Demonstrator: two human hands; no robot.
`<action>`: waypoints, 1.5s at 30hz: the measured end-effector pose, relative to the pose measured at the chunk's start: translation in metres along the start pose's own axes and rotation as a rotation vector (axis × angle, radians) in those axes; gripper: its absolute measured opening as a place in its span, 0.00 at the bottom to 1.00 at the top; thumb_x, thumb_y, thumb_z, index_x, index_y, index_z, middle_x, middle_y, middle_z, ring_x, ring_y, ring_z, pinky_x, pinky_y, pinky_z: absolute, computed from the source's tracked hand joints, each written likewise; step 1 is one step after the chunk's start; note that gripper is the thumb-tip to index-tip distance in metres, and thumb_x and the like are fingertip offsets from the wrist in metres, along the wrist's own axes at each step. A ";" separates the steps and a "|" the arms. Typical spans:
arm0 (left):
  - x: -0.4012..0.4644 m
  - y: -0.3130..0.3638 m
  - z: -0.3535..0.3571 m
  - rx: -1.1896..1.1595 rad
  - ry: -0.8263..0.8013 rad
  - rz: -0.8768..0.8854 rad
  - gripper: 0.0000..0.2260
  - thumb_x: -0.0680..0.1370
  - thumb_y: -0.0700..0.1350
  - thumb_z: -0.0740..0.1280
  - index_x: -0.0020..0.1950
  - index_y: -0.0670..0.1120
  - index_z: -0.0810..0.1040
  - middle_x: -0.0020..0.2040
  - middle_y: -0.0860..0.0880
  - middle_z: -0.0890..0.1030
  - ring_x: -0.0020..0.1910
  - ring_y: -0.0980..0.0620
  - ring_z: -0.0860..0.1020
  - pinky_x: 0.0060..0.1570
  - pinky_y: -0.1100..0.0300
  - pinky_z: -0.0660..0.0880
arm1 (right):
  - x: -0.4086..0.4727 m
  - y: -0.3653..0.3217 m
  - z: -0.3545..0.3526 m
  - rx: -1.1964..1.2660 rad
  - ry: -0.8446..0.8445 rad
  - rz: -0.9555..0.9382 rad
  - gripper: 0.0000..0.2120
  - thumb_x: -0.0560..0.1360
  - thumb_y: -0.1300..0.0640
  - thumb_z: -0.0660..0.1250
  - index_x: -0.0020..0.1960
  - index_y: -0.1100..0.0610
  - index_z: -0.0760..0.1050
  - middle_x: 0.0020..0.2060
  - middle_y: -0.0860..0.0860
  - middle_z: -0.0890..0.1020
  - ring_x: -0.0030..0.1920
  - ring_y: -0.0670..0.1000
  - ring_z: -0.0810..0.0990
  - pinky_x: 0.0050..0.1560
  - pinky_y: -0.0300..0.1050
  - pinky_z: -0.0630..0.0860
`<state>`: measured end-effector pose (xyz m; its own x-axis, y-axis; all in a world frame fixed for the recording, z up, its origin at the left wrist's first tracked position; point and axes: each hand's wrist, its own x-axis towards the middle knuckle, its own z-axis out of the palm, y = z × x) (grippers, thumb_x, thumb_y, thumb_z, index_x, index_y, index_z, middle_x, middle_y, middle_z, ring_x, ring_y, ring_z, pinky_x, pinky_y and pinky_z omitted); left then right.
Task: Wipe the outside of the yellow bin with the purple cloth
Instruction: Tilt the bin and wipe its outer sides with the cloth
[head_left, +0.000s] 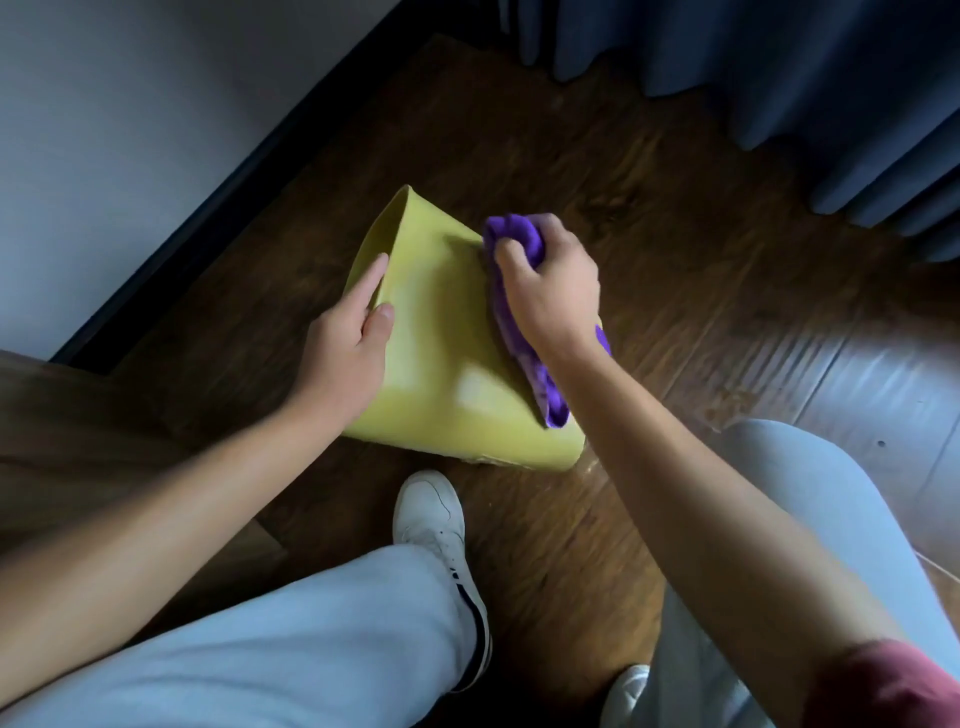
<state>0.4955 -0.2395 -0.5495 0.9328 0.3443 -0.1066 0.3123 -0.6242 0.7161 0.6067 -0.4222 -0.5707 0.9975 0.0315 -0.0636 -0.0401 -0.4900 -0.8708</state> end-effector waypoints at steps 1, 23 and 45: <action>0.001 0.001 0.000 0.013 0.011 0.007 0.23 0.87 0.45 0.59 0.82 0.55 0.64 0.62 0.60 0.77 0.47 0.78 0.74 0.48 0.80 0.69 | -0.003 -0.019 0.006 0.048 -0.028 -0.032 0.15 0.76 0.43 0.63 0.58 0.47 0.80 0.49 0.49 0.84 0.51 0.52 0.81 0.49 0.46 0.73; -0.003 -0.008 0.000 -0.029 0.020 -0.029 0.22 0.88 0.46 0.59 0.82 0.55 0.63 0.41 0.69 0.72 0.36 0.72 0.67 0.37 0.77 0.66 | 0.010 0.104 0.017 -0.162 0.040 0.436 0.25 0.81 0.42 0.57 0.76 0.50 0.65 0.71 0.59 0.72 0.66 0.65 0.74 0.64 0.59 0.72; 0.012 0.017 0.014 -0.206 0.025 -0.039 0.20 0.87 0.42 0.59 0.79 0.51 0.70 0.73 0.53 0.75 0.69 0.61 0.74 0.70 0.61 0.71 | -0.045 -0.039 0.024 0.020 -0.137 -0.124 0.20 0.81 0.39 0.57 0.49 0.52 0.80 0.49 0.52 0.78 0.50 0.54 0.77 0.48 0.51 0.72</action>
<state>0.5143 -0.2558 -0.5485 0.9153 0.3840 -0.1216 0.3020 -0.4546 0.8379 0.5624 -0.3842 -0.5458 0.9775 0.2100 -0.0198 0.0803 -0.4574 -0.8856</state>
